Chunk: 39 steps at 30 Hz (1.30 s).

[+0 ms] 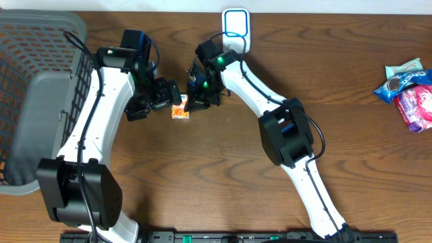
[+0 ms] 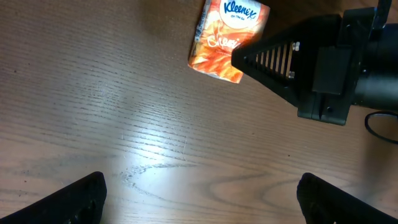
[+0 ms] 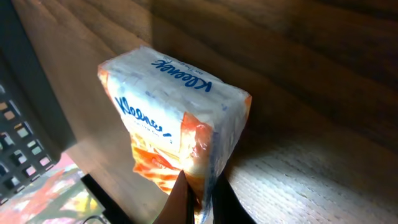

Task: Scan the item barcode
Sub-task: 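Reach the right gripper to the orange Kleenex box and grasp it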

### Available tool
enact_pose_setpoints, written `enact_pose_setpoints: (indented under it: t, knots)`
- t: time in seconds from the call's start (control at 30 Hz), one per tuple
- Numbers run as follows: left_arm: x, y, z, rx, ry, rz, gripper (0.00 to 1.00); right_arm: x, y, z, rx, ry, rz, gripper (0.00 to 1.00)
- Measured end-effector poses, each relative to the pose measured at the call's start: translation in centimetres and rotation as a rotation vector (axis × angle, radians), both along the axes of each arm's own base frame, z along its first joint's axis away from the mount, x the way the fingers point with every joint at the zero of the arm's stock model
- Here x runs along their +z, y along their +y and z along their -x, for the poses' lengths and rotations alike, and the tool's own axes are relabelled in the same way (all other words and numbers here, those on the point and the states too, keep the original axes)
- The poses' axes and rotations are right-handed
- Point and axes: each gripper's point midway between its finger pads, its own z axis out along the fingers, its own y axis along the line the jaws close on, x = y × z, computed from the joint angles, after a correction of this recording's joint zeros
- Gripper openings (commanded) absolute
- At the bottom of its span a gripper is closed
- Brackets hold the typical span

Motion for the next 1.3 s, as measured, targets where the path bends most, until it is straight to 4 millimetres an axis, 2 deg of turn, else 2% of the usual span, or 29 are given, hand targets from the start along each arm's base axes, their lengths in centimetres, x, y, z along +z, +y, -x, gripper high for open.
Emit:
enact_pose_setpoints:
  t: [0.13,0.23,0.33,0.43,0.53,0.6,0.73,0.93,1.07,1.2,1.23,1.3]
  knots:
    - [0.0,0.0,0.0,0.0,0.0,0.0,0.98,0.6,-0.6,0.6,0.043,0.04,-0.069,0.01]
    - [0.0,0.0,0.0,0.0,0.0,0.0,0.98,1.4,-2.1,1.3,0.087,0.103,-0.156,0.01]
    - [0.0,0.0,0.0,0.0,0.0,0.0,0.98,2.4,-5.7,2.4,0.114,0.199,-0.205,0.01]
    - [0.0,0.0,0.0,0.0,0.0,0.0,0.98,3.5,-9.7,2.6,0.136,0.226,-0.271,0.01]
    - [0.0,0.0,0.0,0.0,0.0,0.0,0.98,4.3,-12.5,2.8,0.159,0.226,-0.323,0.01]
    - [0.0,0.0,0.0,0.0,0.0,0.0,0.98,4.4,-13.7,2.1,0.177,0.169,-0.359,0.01]
    - [0.0,0.0,0.0,0.0,0.0,0.0,0.98,4.2,-14.5,1.9,0.226,0.097,-0.396,0.01]
    - [0.0,0.0,0.0,0.0,0.0,0.0,0.98,3.2,-14.8,2.9,0.33,0.045,-0.377,0.01]
    - [0.0,0.0,0.0,0.0,0.0,0.0,0.98,2.2,-15.1,3.4,0.389,0.033,-0.327,0.01]
    - [0.0,0.0,0.0,0.0,0.0,0.0,0.98,0.1,-15.9,2.5,0.355,0.047,-0.183,0.01]
    - [0.0,0.0,0.0,0.0,0.0,0.0,0.98,-0.4,-16.1,2.1,0.334,0.053,-0.139,0.03]
    - [0.0,0.0,0.0,0.0,0.0,0.0,0.98,-0.9,-16.3,1.7,0.269,0.089,-0.085,0.24]
